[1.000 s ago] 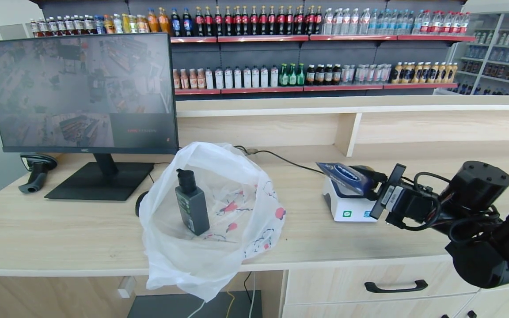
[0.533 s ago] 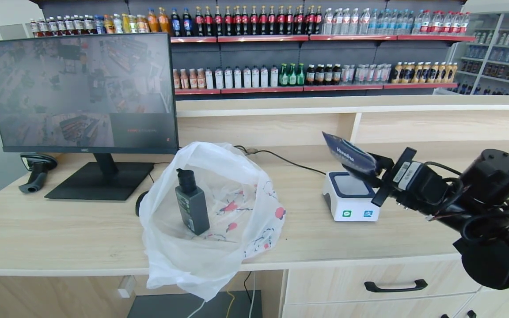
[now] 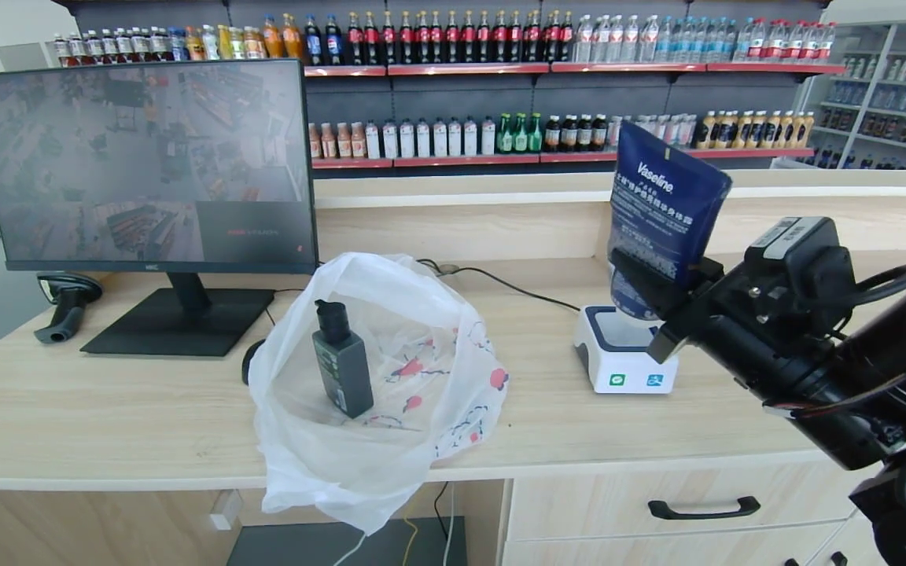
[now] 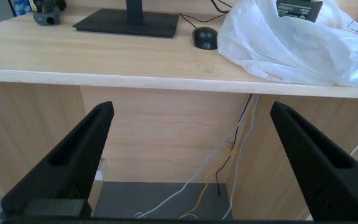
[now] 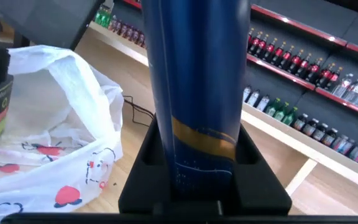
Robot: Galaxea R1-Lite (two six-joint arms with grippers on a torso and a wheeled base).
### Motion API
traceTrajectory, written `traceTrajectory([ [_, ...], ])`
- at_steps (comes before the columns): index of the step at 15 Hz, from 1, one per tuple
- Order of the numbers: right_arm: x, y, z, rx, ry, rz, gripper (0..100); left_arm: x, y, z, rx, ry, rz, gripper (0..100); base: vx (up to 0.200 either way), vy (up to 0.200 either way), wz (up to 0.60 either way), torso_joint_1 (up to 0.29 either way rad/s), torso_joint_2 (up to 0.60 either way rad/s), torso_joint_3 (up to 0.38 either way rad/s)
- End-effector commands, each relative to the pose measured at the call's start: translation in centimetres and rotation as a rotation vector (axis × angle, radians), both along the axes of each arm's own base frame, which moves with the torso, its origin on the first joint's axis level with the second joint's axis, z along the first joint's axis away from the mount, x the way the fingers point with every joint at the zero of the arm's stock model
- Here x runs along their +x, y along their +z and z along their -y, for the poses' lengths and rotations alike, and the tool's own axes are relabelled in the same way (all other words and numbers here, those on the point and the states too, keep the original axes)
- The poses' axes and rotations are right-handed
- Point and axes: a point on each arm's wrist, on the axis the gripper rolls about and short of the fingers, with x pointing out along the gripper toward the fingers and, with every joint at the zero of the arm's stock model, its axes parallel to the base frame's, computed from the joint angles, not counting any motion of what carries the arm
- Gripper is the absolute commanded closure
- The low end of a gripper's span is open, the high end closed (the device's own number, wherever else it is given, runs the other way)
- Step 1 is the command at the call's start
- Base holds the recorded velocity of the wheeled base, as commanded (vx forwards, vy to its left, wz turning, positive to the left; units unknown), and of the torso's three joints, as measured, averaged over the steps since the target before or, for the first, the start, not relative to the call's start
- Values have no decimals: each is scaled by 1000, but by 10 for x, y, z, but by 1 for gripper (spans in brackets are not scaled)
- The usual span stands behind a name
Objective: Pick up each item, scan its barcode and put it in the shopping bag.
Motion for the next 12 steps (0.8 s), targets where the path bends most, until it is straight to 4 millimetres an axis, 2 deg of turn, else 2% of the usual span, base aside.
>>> traceTrajectory([
  [1, -7, 5, 1, 13, 9, 13, 100, 0, 0, 0, 0, 0, 1, 0, 0, 0, 0, 0, 0, 0],
  [2, -13, 4, 9, 128, 4, -73, 100, 0, 0, 0, 0, -1, 1, 0, 0, 0, 0, 0, 0, 0],
  [3, -12, 0, 14, 264, -72, -156, 100, 0, 0, 0, 0, 0, 1, 0, 0, 0, 0, 0, 0, 0],
  [5, -9, -3, 19, 398, -147, -217, 100, 0, 0, 0, 5, -1, 1, 0, 0, 0, 0, 0, 0, 0],
  [7, -2, -9, 21, 407, -170, -237, 100, 0, 0, 0, 6, -3, -1, 0, 0, 0, 0, 0, 0, 0],
  [10, 0, -11, 22, 414, -174, -250, 100, 0, 0, 0, 6, -1, -2, 0, -200, 0, 0, 9, 4, 4],
  [12, 1, -10, 24, 421, -179, -246, 100, 0, 0, 0, 6, -1, -2, 0, 0, 0, 0, 0, 0, 0],
])
